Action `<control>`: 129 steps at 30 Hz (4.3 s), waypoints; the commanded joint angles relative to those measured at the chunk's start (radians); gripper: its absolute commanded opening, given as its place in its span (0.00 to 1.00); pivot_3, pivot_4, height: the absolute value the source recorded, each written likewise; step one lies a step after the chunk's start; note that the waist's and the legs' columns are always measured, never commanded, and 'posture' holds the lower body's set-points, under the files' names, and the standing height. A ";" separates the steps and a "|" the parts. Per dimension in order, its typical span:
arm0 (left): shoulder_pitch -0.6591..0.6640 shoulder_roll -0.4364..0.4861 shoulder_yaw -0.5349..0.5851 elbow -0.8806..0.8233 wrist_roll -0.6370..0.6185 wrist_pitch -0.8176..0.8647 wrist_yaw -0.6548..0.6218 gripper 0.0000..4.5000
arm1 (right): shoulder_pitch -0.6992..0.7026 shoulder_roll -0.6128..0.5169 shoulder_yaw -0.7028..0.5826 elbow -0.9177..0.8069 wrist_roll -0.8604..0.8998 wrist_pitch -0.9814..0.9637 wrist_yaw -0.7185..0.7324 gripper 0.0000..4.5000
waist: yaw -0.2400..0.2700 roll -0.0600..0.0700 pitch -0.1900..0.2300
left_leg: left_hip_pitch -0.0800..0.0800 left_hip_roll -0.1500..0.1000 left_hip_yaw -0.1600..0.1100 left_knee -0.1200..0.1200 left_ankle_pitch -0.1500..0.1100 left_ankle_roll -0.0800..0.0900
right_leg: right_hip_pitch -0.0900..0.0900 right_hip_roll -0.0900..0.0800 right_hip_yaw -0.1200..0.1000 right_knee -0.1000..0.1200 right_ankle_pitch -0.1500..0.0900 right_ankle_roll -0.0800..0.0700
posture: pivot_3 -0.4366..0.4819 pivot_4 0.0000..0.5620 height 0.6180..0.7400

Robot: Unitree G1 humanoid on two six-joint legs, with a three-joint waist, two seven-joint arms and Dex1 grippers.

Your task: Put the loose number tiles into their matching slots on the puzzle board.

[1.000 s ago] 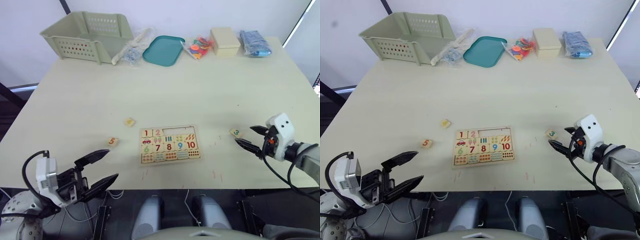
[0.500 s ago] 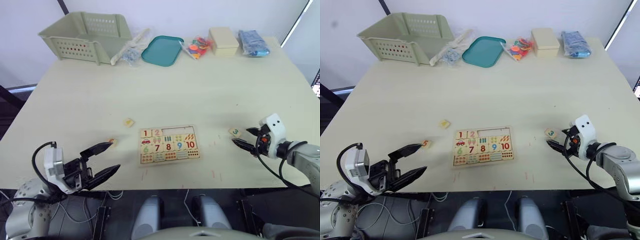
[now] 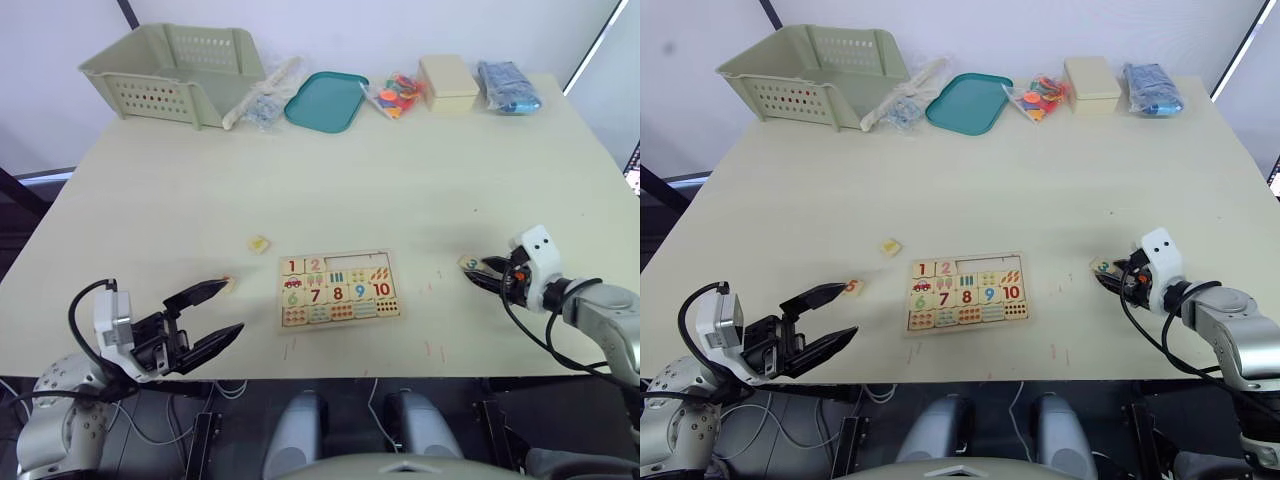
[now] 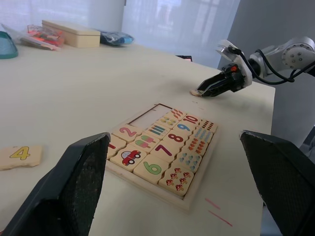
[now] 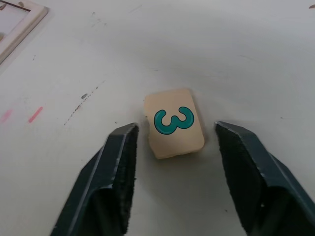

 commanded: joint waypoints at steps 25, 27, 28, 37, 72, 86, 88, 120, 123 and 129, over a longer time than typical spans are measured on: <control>0.021 -0.001 0.005 -0.046 -0.010 -0.008 0.009 1.00 | 0.038 0.018 0.000 -0.051 -0.046 -0.045 -0.010 0.62 | 0.000 0.000 0.000 | 0.000 0.000 0.000 0.000 0.000 0.000 | 0.000 0.000 0.000 0.000 0.000 0.000 | 0.48 0.27 1.00; 0.022 -0.002 0.002 -0.053 -0.010 -0.005 0.015 1.00 | 0.039 0.019 -0.001 -0.047 -0.049 -0.050 -0.008 0.62 | 0.000 0.000 0.000 | 0.000 0.000 0.000 0.000 0.000 0.000 | 0.000 0.000 0.000 0.000 0.000 0.000 | 0.48 0.27 1.00; 0.023 -0.003 0.001 -0.055 -0.010 -0.005 0.017 1.00 | 0.039 0.019 -0.001 -0.046 -0.052 -0.052 -0.008 0.62 | 0.000 0.000 0.000 | 0.000 0.000 0.000 0.000 0.000 0.000 | 0.000 0.000 0.000 0.000 0.000 0.000 | 0.48 0.27 1.00; 0.016 -0.008 -0.008 -0.052 -0.006 -0.006 0.027 1.00 | 0.026 0.002 0.005 -0.064 -0.063 -0.067 0.015 0.20 | 0.000 0.000 0.000 | 0.000 0.000 0.000 0.000 0.000 0.000 | 0.000 0.000 0.000 0.000 0.000 0.000 | 0.48 0.27 1.00; -0.001 0.000 0.013 0.038 0.004 -0.043 -0.017 1.00 | -1.303 0.197 0.936 0.142 -0.129 0.530 0.294 0.20 | -0.007 0.007 0.004 | -0.004 0.000 -0.001 0.000 0.000 0.000 | -0.005 -0.005 -0.003 0.001 0.000 0.000 | 0.48 0.27 1.00; -0.004 0.006 0.016 0.027 0.005 -0.030 -0.006 1.00 | -1.294 0.352 1.086 0.309 -0.250 0.422 0.336 0.20 | -0.025 0.007 0.005 | -0.004 0.000 -0.002 0.000 0.000 0.000 | -0.005 -0.004 -0.004 0.001 0.000 0.000 | 0.48 0.27 1.00; -0.003 0.007 0.017 0.027 0.005 -0.028 -0.006 1.00 | -1.300 0.366 1.105 0.323 -0.268 0.403 0.354 0.20 | -0.027 0.007 0.005 | -0.004 0.000 -0.002 -0.001 0.000 0.000 | -0.005 -0.004 -0.004 0.001 0.000 0.000 | 0.48 0.27 1.00; 0.020 0.007 0.015 -0.018 -0.007 -0.007 0.024 1.00 | -1.246 0.473 1.063 0.475 -0.363 0.391 0.425 0.20 | -0.029 0.008 0.005 | -0.004 -0.001 -0.002 -0.004 0.000 -0.001 | -0.007 -0.007 -0.003 0.000 0.000 -0.001 | 0.48 0.27 1.00; 0.018 0.007 0.017 -0.017 -0.006 -0.005 0.021 1.00 | -1.245 0.474 1.063 0.476 -0.365 0.392 0.426 0.20 | -0.029 0.008 0.005 | -0.004 -0.001 -0.002 -0.005 0.000 -0.001 | -0.007 -0.007 -0.003 0.000 0.000 -0.001 | 0.48 0.27 1.00; 0.018 0.007 0.017 -0.018 -0.005 -0.002 0.023 1.00 | -1.240 0.476 1.064 0.478 -0.368 0.389 0.428 0.20 | -0.030 0.008 0.005 | -0.004 -0.001 -0.002 -0.005 0.000 -0.001 | -0.007 -0.007 -0.003 0.000 0.000 -0.001 | 0.48 0.27 1.00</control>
